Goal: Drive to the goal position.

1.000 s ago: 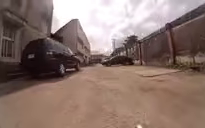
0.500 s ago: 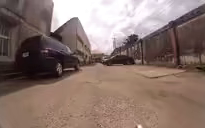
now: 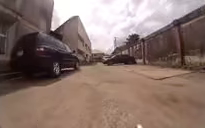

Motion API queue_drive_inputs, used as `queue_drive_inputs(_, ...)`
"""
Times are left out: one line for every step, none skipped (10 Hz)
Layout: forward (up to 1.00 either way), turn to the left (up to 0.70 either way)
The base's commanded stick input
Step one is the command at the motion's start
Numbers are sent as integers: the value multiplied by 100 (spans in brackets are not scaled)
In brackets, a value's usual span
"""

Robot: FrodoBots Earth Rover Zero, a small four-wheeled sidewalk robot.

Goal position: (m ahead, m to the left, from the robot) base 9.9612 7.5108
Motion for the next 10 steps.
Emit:
queue_drive_inputs(57, 0)
queue_drive_inputs(50, 0)
queue_drive_inputs(50, 0)
queue_drive_inputs(50, 0)
queue_drive_inputs(50, 0)
queue_drive_inputs(50, 0)
queue_drive_inputs(50, 0)
queue_drive_inputs(50, 0)
queue_drive_inputs(50, 0)
queue_drive_inputs(50, 0)
